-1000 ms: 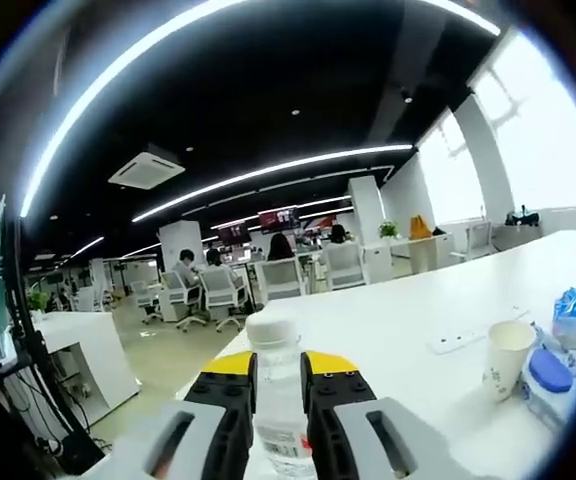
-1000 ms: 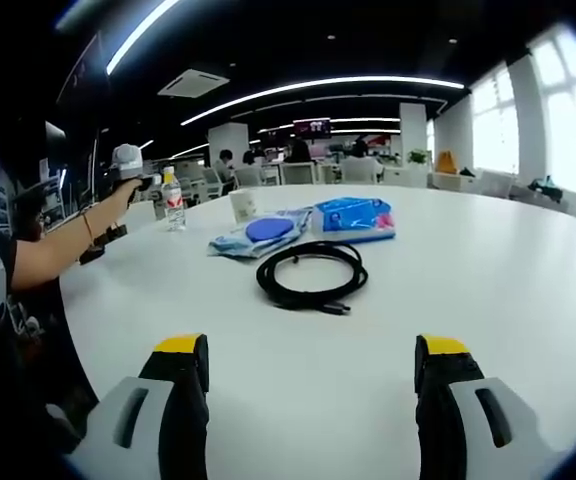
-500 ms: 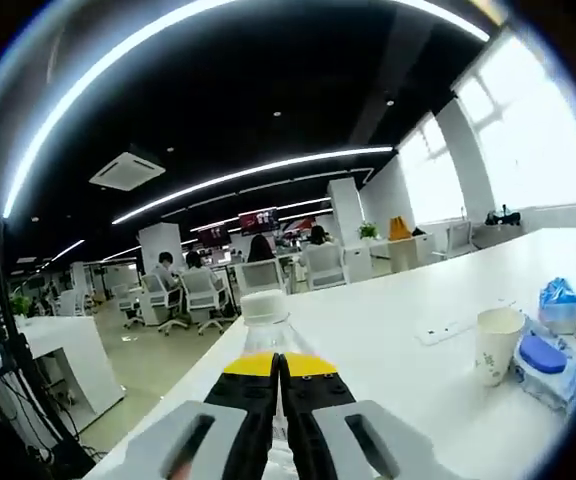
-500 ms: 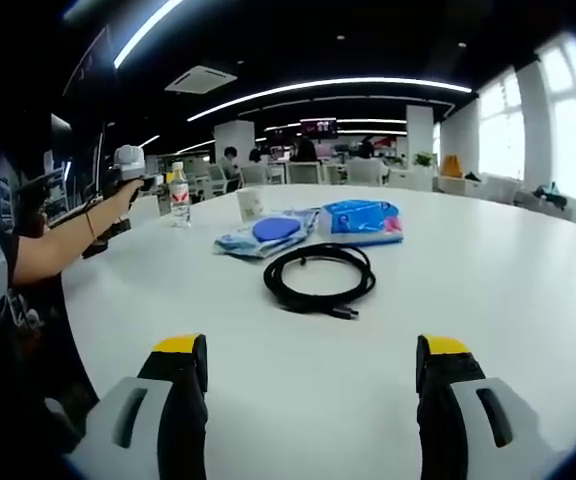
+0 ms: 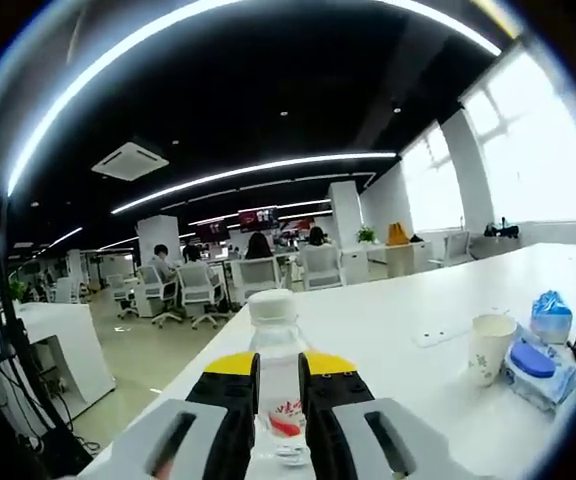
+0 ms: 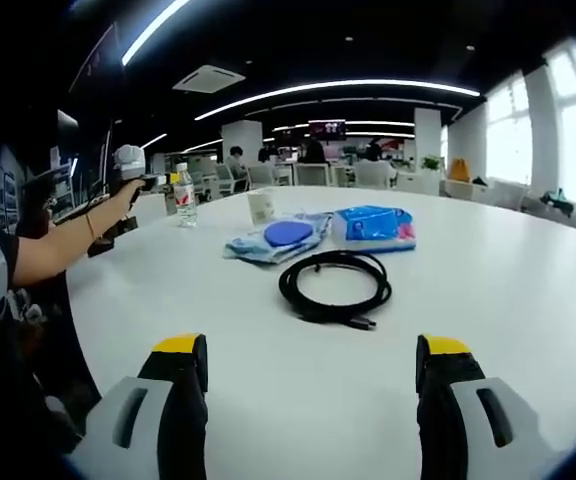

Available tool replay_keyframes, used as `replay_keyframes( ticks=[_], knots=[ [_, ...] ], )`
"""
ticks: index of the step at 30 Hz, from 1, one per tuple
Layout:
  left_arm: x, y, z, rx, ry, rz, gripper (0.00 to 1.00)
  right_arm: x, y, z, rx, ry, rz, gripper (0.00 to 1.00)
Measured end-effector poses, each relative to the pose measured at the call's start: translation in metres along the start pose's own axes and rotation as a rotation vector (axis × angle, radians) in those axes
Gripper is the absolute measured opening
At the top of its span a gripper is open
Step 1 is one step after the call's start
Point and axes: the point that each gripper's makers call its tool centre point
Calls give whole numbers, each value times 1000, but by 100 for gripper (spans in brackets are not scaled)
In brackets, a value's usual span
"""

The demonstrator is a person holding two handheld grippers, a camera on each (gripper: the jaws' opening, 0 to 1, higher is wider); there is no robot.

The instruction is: Arrange the tabletop items into an orderly group along one side of the table until the central work area is clear of visible clutter.

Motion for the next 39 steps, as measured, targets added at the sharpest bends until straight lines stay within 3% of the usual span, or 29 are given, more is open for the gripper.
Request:
replay_keyframes(
  ticks=[3,8,10,13,17,24,32,39],
  knots=[
    [-1,-2,-6,12,10,-6,18,0,1,-1,6,-3,1,83],
    [-1,-12,-10,15,8,-27,36,2,3,-1,5,-4,10,83],
    [-2,-15,-5,-24,-3,-49,40,3,4,-1,3,-2,13,83],
    [-3,-26,-2,-43,-2,-59,40,5,6,-1,1,-1,18,83],
    [0,-33,-1,-45,19,-44,24,12,10,1,1,-4,38,82],
    [-2,-33,-1,-48,19,-19,23,16,12,2,-3,-4,53,82],
    [1,-41,-2,-34,18,83,22,13,9,-1,3,1,42,82],
    [13,-45,-4,-11,41,251,21,12,8,0,-9,13,39,82]
  ],
)
Point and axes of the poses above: the point that each gripper's makers call its tool centre point, and the gripper's own axes: y roughly backward along the fingers, x roughly to its right, z roughly out of its underside, and after that the axes turned 12 degrees about x, right-handed
